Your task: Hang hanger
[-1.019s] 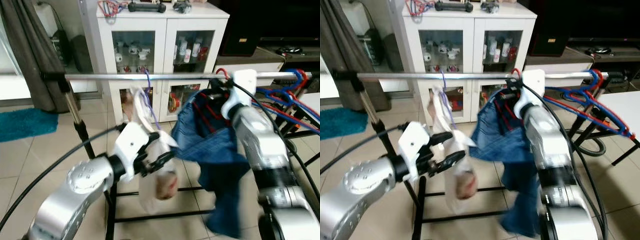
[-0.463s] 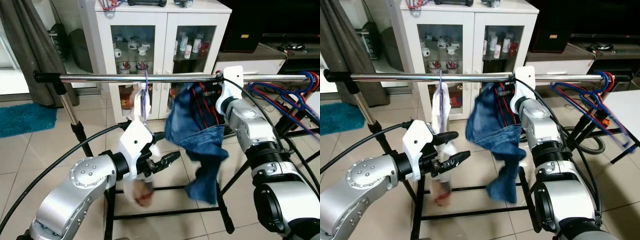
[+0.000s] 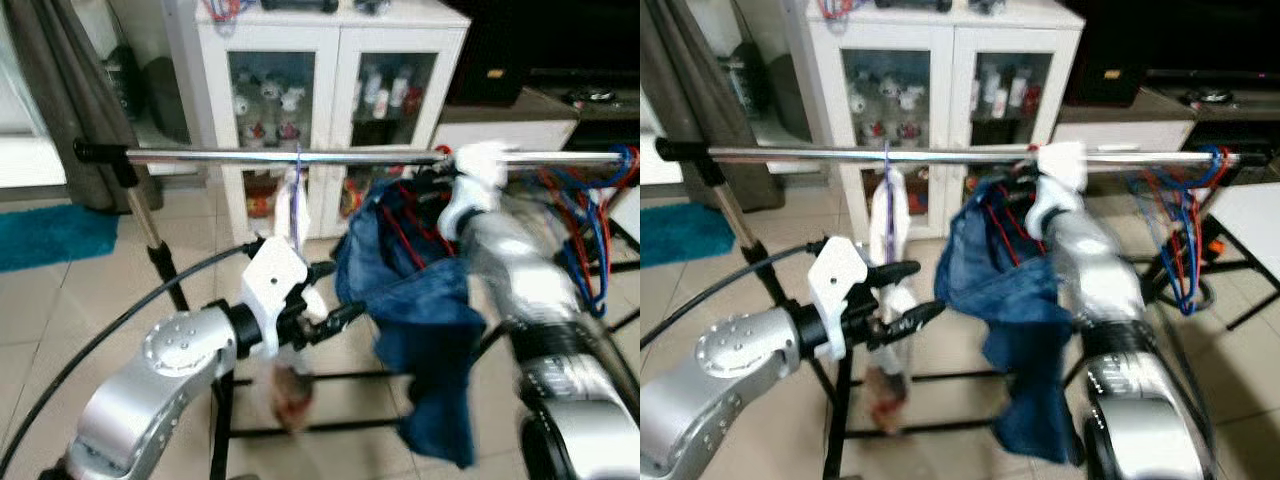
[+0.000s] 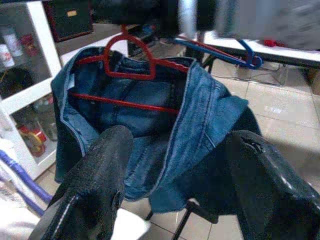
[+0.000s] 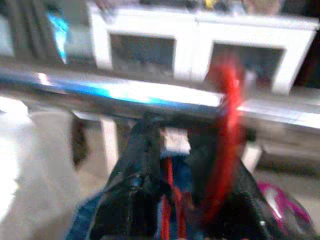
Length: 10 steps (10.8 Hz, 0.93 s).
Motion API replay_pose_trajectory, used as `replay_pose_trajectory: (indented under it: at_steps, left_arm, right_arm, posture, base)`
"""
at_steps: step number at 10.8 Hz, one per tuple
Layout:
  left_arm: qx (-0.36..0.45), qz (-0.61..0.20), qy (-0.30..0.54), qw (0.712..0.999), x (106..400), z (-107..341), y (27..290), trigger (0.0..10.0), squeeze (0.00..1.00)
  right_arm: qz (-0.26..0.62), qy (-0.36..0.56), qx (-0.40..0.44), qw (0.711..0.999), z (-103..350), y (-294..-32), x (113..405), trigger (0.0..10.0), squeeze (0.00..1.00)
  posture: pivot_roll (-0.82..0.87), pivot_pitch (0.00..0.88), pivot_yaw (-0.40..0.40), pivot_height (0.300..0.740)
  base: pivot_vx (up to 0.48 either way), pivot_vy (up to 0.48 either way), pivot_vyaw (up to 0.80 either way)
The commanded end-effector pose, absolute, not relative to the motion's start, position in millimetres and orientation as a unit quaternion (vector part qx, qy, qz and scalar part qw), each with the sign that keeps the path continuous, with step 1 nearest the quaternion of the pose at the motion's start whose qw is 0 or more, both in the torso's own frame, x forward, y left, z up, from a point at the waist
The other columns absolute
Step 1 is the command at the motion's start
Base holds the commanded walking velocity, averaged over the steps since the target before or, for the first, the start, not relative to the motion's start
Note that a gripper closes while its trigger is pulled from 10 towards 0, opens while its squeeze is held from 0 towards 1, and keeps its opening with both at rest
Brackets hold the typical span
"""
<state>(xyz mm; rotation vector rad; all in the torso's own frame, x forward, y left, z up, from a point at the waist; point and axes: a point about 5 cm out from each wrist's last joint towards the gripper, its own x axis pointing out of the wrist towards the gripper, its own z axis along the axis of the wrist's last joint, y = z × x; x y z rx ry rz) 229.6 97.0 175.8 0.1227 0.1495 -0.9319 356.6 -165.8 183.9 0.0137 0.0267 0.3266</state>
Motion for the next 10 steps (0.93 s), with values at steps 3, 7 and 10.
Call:
replay_pose_trajectory:
  at_steps: [3, 7, 10]
  left_arm:
    - [0.053, -0.371, 0.068, 0.925, 244.5, 167.3, 108.0, 10.0, 1.00]
    - [0.044, -0.282, 0.061, 0.956, 261.1, 158.5, 121.5, 10.0, 1.00]
    - [-0.009, -0.211, 0.055, 0.976, 263.6, 145.2, 132.2, 10.0, 1.00]
  right_arm:
    - [0.196, -0.003, -0.004, 0.981, 212.6, -184.8, 315.5, 10.0, 1.00]
    - [0.202, 0.060, -0.007, 0.978, 191.3, -195.3, 249.5, 10.0, 1.00]
    - [0.079, 0.072, 0.013, 0.994, 154.5, -188.4, 209.5, 10.0, 1.00]
  posture:
    - [0.08, 0.000, 0.012, 0.740]
    - [0.03, 0.000, 0.048, 0.740]
    - [-0.01, 0.000, 0.056, 0.740]
  base:
    - [0.000, 0.000, 0.00]
    - [0.000, 0.000, 0.00]
    - [0.000, -0.160, 0.00]
